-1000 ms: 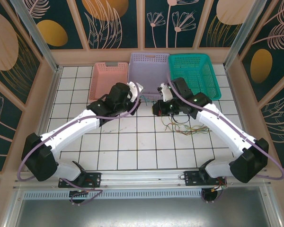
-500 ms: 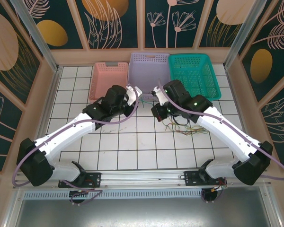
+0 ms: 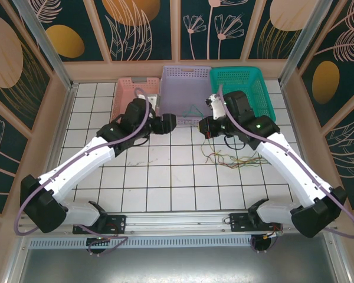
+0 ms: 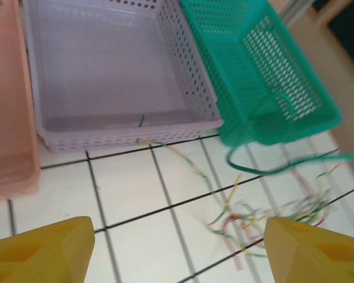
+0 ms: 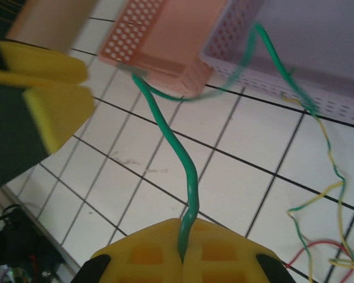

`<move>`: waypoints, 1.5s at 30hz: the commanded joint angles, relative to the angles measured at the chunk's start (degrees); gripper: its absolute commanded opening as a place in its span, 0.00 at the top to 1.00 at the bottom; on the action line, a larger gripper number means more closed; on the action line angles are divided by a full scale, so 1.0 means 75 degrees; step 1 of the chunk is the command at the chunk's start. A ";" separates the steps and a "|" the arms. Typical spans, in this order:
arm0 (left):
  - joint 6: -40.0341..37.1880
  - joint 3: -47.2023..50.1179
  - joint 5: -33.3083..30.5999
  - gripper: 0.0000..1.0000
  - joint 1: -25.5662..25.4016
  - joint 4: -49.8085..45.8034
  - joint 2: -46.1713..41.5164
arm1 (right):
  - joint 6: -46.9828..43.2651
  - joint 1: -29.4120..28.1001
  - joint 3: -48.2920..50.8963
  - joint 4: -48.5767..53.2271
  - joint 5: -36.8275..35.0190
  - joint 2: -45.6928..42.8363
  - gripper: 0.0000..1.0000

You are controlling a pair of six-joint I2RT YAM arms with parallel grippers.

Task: Untangle the cables

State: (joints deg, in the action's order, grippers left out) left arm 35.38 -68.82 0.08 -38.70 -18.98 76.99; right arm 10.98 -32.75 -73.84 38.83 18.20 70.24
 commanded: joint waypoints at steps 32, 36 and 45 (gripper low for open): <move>-0.6372 -0.0150 0.1947 0.30 0.0288 0.0741 -0.0023 | -0.6089 -0.0430 0.1408 -0.0564 0.0674 -0.1222 1.00; -0.7000 0.0422 0.1677 0.24 0.0177 0.1603 -0.0381 | -0.6156 -0.0477 0.1442 -0.0432 0.0582 -0.1232 1.00; -0.8029 0.0750 0.1152 0.25 0.0030 0.2009 -0.0136 | -0.6298 -0.0874 0.1446 -0.0248 0.0222 -0.1224 1.00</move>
State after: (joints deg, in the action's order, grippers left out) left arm -20.80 -64.01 11.05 -37.98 -7.94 75.31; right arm -34.44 -38.17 -63.20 35.03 20.99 60.95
